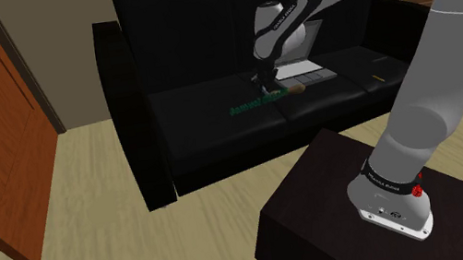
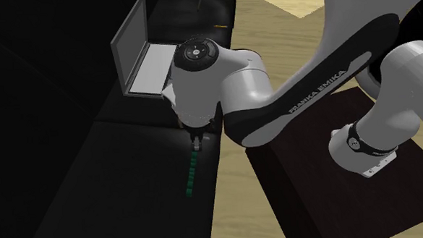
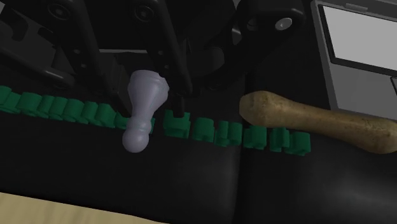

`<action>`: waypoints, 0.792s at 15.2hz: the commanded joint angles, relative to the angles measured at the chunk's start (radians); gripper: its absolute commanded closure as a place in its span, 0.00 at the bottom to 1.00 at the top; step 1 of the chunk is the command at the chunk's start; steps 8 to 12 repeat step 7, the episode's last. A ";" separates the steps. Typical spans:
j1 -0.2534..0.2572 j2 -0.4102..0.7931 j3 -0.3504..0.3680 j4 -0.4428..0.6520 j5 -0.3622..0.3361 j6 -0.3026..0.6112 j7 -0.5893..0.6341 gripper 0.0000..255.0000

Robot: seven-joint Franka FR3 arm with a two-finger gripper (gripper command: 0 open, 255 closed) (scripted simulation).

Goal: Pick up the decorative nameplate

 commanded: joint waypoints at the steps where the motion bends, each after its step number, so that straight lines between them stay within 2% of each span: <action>1: 0.000 -0.021 0.000 0.007 0.001 -0.027 -0.004 1.00; 5: 0.001 -0.061 0.000 0.019 0.001 -0.080 -0.008 1.00; 12: 0.001 -0.063 0.000 0.020 0.001 -0.082 -0.008 1.00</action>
